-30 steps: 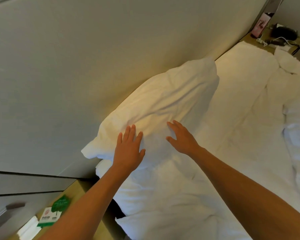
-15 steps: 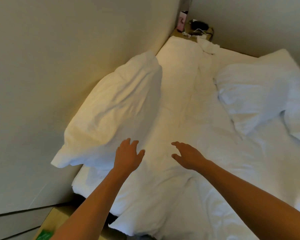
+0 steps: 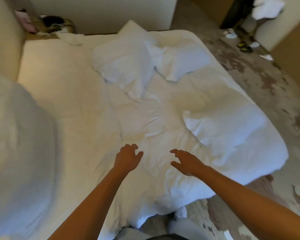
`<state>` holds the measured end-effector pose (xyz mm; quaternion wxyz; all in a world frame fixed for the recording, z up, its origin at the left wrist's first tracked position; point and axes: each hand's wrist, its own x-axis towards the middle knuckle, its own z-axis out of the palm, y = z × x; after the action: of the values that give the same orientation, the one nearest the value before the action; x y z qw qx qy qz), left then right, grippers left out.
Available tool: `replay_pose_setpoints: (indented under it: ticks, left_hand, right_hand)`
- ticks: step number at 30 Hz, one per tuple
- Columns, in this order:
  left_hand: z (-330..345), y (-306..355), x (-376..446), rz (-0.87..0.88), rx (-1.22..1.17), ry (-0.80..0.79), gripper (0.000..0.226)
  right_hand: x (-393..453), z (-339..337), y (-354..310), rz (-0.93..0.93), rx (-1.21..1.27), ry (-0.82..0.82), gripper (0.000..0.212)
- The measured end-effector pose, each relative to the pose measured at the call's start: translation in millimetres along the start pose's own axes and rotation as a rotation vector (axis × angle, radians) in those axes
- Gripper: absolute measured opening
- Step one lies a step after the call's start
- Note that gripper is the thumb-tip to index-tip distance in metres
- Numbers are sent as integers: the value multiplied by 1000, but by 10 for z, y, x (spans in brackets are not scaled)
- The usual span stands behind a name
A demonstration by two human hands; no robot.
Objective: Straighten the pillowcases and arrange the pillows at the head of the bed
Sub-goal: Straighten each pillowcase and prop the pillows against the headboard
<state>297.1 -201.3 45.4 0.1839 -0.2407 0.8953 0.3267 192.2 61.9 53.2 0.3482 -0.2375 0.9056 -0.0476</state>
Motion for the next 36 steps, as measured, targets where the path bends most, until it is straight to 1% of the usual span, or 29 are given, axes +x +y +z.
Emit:
replay_pose_setpoints:
  ticks: [4,9,13,18,23,27,31,36]
  left_hand:
    - [425,956,214,139,60,-92,48]
    - [976,2084,452,201,88,-148,48]
    - [1362,2847,770,169,99,-136,48]
    - [1773,3629,1323,59,81,-86,45]
    - [2058,4166,1850,-29,46,-70,43]
    - [2252,4444,2362,-61,1,-28,44]
    - [2436,4599,2822,-107,-35,-10,46]
    - [2647,4682,3443,-137,3,42,53]
  right_hand:
    - [-427,-62,915,134,108,70,64]
    - [-620,-196,2043,224,187,125,65]
    - [-390,-424,2896,218,203,149,63]
    - [224,-739,3816,184,223,182,63]
    - [849,-1071,4467,165,226,189,65]
    - [1431,-1353,4868,149,172,225,76]
    - [1973,-1508,5153,191,125,233,92]
    - [2449,-1406,5305,221,89,296,103]
